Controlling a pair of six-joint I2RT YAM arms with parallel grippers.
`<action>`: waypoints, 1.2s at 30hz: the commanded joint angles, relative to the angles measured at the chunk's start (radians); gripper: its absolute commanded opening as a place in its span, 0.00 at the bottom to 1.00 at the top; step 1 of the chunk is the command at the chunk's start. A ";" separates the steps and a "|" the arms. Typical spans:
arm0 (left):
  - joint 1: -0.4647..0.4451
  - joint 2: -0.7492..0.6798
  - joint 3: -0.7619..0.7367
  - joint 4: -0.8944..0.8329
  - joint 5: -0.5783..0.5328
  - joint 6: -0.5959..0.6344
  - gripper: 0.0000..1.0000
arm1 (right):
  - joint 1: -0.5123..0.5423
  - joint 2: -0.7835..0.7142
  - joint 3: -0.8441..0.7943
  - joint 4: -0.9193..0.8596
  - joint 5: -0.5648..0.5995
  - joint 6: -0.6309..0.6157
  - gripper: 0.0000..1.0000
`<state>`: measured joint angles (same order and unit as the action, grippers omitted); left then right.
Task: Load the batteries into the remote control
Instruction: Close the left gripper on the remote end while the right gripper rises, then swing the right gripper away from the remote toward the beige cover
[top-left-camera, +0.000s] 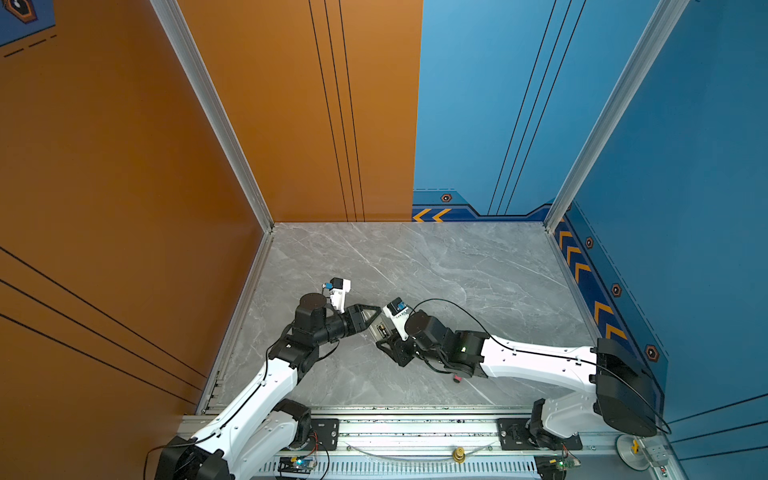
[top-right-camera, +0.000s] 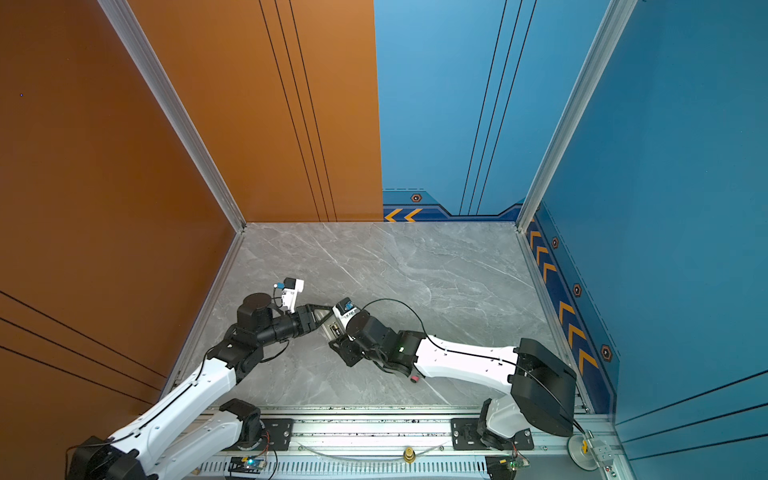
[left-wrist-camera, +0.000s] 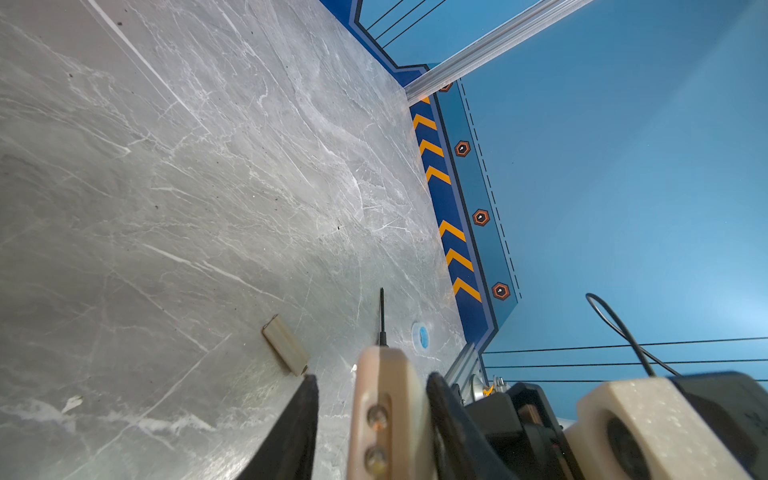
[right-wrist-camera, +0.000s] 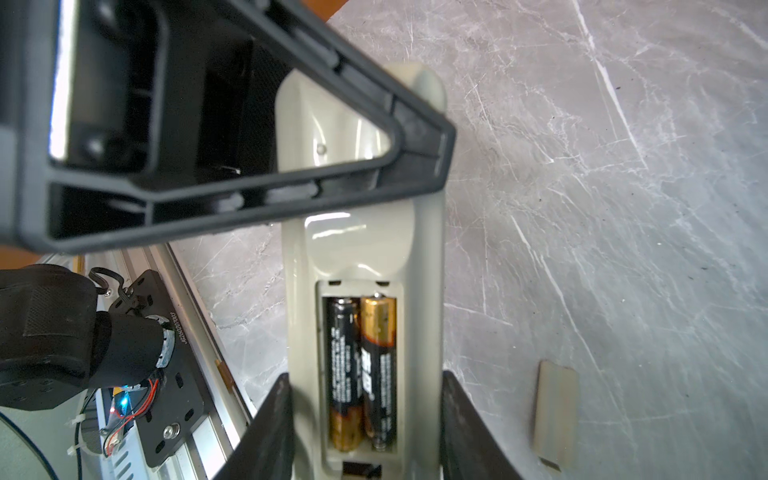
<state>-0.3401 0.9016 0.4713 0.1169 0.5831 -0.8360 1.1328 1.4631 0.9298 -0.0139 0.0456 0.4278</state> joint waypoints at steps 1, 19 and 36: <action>-0.009 0.003 -0.015 0.017 -0.011 0.003 0.40 | -0.005 -0.031 -0.004 0.038 -0.015 0.017 0.15; -0.008 0.016 0.007 -0.042 -0.049 0.085 0.10 | 0.024 -0.063 0.039 -0.101 0.067 -0.008 0.65; 0.050 0.001 -0.026 -0.083 -0.082 0.169 0.00 | 0.009 -0.249 -0.008 -0.419 0.219 0.150 0.89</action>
<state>-0.3069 0.9283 0.4683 0.0402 0.5156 -0.6956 1.1637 1.2411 0.9642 -0.3332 0.2142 0.5117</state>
